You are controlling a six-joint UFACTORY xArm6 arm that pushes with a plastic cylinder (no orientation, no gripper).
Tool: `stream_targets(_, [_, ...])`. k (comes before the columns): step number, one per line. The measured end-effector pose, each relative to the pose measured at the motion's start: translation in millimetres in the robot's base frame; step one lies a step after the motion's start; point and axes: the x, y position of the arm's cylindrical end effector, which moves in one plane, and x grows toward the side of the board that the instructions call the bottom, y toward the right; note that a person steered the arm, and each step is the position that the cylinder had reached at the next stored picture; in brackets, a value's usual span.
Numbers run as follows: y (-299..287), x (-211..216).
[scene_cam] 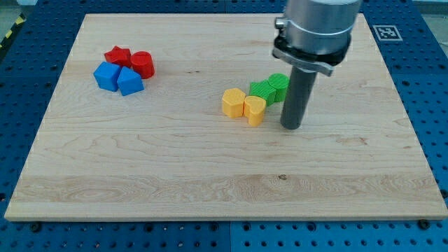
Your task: Adjust the yellow and green blocks at the center of the board
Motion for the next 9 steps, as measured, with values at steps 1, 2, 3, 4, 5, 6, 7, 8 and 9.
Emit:
stream_targets(1, [17,-21])
stream_targets(2, [26,-42])
stream_targets(3, [26,-57])
stream_targets(4, [23,-69])
stream_targets(5, [13,-74])
stream_targets(6, [1,-74])
stream_targets(7, [-17,-79])
stream_targets(8, [-30,-91])
stream_targets(9, [-36,-97])
